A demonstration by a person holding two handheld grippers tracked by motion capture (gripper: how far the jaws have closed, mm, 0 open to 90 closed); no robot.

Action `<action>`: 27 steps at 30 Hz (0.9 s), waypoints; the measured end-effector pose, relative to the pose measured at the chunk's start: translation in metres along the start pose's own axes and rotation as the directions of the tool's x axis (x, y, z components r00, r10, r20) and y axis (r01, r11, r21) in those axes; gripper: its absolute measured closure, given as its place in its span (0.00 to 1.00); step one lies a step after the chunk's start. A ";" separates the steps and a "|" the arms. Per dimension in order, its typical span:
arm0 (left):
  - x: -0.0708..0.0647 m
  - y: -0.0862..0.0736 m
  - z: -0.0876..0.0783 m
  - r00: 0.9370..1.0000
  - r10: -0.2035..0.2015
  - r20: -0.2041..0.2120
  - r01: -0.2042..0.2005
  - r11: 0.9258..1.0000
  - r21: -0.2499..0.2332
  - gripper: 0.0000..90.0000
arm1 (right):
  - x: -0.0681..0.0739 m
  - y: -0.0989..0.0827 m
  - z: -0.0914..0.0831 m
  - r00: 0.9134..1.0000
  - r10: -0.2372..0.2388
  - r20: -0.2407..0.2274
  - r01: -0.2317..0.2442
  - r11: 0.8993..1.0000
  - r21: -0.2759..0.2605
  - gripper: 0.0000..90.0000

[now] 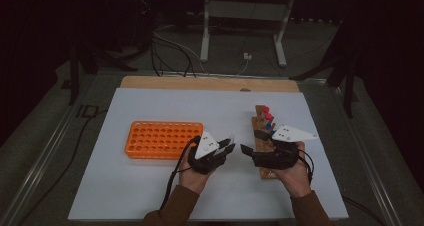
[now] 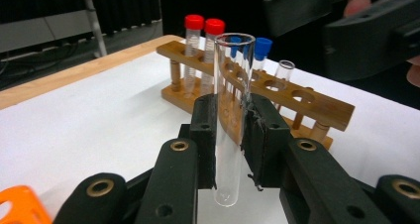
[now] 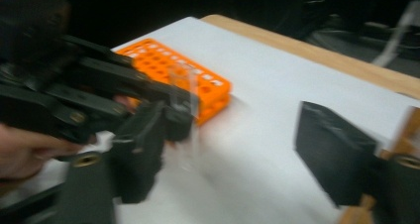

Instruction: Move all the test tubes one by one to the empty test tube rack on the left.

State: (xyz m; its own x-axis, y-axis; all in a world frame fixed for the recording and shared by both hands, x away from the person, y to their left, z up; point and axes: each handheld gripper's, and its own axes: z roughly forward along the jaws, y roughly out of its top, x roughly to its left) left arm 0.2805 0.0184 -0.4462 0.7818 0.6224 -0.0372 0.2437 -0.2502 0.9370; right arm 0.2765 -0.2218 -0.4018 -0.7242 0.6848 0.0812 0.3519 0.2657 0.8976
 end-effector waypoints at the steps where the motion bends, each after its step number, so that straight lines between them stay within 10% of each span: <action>1: 0.002 0.000 -0.001 1.000 -0.002 -0.005 0.002 1.000 0.000 0.85 | -0.001 -0.002 -0.002 1.000 0.001 0.017 -0.001 1.000 -0.005 0.26; 13: 0.023 -0.006 -0.018 0.998 -0.023 -0.054 0.023 1.000 -0.013 0.84 | -0.020 -0.021 -0.028 0.993 0.046 0.113 -0.038 0.997 -0.072 0.00; 27: 0.049 -0.024 -0.037 0.989 -0.052 -0.139 0.052 0.999 -0.004 0.84 | -0.030 -0.030 -0.040 0.988 0.082 0.135 -0.069 0.993 -0.097 0.00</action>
State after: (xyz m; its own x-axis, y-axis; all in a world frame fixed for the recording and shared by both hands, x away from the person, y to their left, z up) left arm 0.2919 0.0823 -0.4575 0.6810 0.7313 -0.0369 0.2815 -0.2149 0.9352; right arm 0.2639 -0.2775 -0.4142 -0.6065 0.7894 0.0956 0.3422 0.1506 0.9275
